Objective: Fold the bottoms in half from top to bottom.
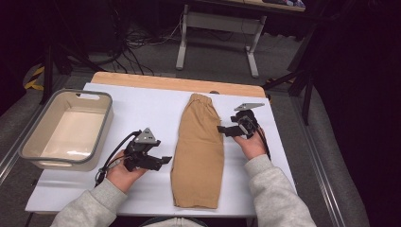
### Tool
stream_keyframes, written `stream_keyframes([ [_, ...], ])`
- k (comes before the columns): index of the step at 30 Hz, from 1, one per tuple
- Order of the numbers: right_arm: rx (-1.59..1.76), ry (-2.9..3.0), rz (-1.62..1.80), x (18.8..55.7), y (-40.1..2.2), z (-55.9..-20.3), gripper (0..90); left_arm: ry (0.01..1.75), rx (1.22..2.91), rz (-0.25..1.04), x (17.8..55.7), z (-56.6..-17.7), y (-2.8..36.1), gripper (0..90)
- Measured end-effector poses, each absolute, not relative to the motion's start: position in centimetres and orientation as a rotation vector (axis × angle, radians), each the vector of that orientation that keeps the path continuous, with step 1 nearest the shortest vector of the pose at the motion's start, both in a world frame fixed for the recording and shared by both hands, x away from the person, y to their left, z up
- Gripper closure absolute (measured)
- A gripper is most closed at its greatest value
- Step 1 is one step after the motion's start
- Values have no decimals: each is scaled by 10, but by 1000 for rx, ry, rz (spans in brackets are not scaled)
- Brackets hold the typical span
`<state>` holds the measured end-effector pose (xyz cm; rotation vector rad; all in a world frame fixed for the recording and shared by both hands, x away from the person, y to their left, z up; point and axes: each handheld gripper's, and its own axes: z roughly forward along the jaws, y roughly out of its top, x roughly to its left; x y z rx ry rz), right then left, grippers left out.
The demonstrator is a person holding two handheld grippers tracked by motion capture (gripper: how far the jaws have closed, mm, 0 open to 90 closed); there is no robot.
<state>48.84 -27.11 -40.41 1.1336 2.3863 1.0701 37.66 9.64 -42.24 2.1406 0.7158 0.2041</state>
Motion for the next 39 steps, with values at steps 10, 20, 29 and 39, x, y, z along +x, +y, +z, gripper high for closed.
stream_keyframes([
  [10, 1161, 2398, 1048, 514, -264, -413, 258, 747, 2130, 218, 369, -425, 106, 248],
  [20, 1195, 2395, 1028, 538, -258, -425, 279, 775, 2125, 230, 363, -428, 115, 253],
  [29, 1208, 2392, 1007, 550, -250, -434, 327, 800, 2123, 235, 359, -429, 121, 260],
  [39, 1209, 2409, 974, 559, -240, -446, 329, 820, 2135, 245, 357, -432, 122, 263],
])
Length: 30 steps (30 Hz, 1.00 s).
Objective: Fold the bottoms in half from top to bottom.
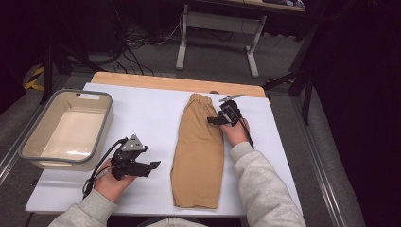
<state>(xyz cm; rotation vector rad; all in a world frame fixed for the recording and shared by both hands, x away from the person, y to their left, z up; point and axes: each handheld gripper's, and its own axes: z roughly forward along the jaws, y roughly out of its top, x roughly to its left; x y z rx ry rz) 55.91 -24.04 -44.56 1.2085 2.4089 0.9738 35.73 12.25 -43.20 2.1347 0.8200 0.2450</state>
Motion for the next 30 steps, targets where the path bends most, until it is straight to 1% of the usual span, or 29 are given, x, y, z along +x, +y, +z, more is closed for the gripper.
stream_keyframes([
  [5, 1183, 2402, 950, 560, -236, -447, 351, 816, 2138, 243, 357, -432, 122, 264],
  [12, 1199, 2414, 928, 562, -232, -444, 459, 812, 2146, 240, 358, -434, 120, 267],
  [14, 1219, 2419, 916, 563, -230, -443, 528, 810, 2146, 240, 358, -434, 120, 268],
  [15, 1221, 2432, 910, 563, -228, -442, 597, 814, 2144, 238, 358, -434, 120, 269],
  [17, 1219, 2477, 923, 563, -224, -440, 797, 810, 2145, 244, 358, -433, 120, 270],
  [18, 1218, 2499, 932, 563, -223, -440, 819, 809, 2143, 238, 357, -433, 119, 275],
  [21, 1211, 2509, 920, 562, -222, -438, 840, 801, 2139, 222, 358, -433, 120, 309],
  [25, 1147, 2511, 927, 561, -223, -436, 846, 796, 2134, 205, 360, -434, 119, 329],
  [30, 1076, 2466, 1022, 557, -224, -423, 847, 782, 2133, 181, 364, -435, 116, 368],
])
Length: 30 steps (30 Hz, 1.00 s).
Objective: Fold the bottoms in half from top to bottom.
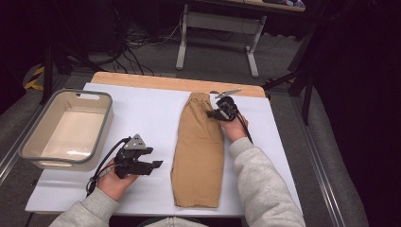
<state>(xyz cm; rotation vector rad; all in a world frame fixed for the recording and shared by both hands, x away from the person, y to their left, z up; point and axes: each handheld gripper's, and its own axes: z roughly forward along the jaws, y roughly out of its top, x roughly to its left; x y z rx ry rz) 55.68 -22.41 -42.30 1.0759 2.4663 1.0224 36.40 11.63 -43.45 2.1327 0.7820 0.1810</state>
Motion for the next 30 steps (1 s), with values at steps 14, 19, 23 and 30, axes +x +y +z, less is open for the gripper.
stream_keyframes([
  [14, 921, 2415, 1240, 539, -229, -391, 846, 763, 2118, 174, 368, -433, 110, 397],
  [19, 902, 2427, 1279, 533, -231, -386, 844, 753, 2116, 170, 369, -432, 107, 400],
  [23, 875, 2424, 1300, 528, -232, -383, 843, 744, 2114, 160, 371, -432, 103, 413],
  [30, 821, 2415, 1351, 521, -233, -376, 842, 729, 2103, 120, 379, -433, 95, 522],
])
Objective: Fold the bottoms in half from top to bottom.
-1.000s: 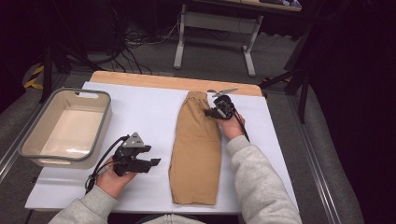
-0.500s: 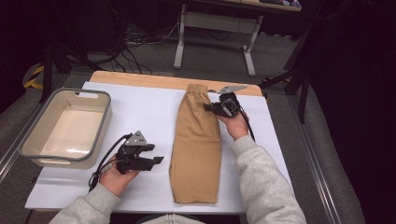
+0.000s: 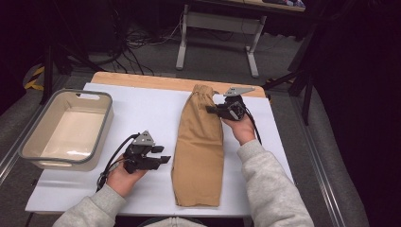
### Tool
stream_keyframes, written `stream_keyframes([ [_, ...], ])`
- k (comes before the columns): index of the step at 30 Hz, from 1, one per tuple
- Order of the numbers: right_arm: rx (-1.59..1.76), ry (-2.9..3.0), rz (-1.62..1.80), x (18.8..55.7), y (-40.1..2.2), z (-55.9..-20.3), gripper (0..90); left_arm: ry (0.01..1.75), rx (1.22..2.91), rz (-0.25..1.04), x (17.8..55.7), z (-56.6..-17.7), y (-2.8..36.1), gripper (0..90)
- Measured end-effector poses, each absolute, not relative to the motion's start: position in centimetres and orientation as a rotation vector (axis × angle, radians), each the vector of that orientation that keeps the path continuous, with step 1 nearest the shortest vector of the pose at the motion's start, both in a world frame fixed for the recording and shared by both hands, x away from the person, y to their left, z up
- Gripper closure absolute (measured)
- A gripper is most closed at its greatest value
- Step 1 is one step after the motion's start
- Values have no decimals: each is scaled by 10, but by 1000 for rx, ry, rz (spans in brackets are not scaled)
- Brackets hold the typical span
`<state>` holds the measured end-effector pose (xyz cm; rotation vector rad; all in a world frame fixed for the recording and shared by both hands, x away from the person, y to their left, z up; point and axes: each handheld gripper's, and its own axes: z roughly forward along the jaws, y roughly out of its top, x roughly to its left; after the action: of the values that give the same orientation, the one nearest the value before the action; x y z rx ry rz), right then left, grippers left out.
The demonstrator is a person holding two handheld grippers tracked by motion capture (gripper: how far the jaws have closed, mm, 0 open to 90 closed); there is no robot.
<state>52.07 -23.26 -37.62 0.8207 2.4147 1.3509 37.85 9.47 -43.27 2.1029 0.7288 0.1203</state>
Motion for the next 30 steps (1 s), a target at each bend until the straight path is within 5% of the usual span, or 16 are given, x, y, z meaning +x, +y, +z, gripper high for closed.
stream_keyframes([
  [13, 722, 2402, 1431, 500, -239, -366, 841, 713, 2121, 121, 402, -434, 68, 766],
  [30, 560, 2434, 1525, 466, -241, -356, 840, 703, 2132, 124, 398, -431, 68, 727],
])
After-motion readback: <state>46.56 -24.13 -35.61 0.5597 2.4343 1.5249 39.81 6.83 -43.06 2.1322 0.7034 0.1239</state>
